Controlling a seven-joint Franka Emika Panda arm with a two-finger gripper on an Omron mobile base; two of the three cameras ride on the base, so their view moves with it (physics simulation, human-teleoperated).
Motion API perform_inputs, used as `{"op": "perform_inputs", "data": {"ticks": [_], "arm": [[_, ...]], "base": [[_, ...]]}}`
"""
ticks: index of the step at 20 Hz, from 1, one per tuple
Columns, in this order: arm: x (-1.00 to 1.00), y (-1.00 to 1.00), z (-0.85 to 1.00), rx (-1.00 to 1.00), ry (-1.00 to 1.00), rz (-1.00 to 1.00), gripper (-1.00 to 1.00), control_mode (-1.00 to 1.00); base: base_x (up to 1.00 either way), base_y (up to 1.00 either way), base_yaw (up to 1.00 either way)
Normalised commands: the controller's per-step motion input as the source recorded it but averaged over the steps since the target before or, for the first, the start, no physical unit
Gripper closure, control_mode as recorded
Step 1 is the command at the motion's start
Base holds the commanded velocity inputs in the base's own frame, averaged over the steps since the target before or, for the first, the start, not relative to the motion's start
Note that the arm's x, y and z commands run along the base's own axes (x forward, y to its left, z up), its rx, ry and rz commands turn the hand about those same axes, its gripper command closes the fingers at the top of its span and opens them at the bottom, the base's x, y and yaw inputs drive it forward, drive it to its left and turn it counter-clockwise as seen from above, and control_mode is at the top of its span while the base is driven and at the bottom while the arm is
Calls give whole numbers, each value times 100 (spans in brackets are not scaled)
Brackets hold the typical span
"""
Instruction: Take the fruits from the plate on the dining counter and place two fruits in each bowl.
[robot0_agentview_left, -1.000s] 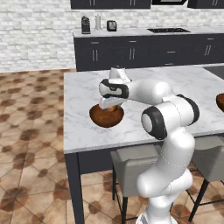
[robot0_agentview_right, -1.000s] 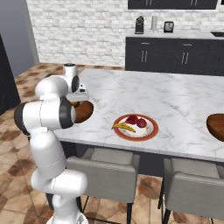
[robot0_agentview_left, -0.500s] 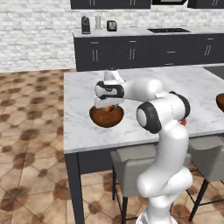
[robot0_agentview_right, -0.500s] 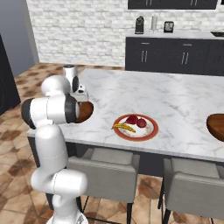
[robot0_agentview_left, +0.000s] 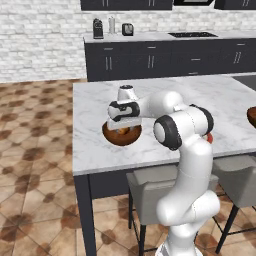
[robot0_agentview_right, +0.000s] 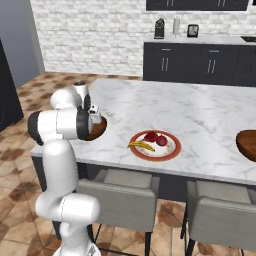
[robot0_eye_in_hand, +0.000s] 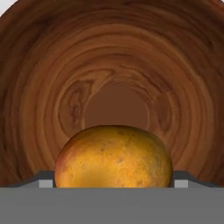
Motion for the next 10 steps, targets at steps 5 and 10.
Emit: {"op": "perform_inputs", "data": {"ticks": [5,10], "arm": [[5,6,0,0,0,-3,100,-100],[41,9,0,0,0,-4,100,-100]], "base": [[0,0,0],[0,0,0]]}}
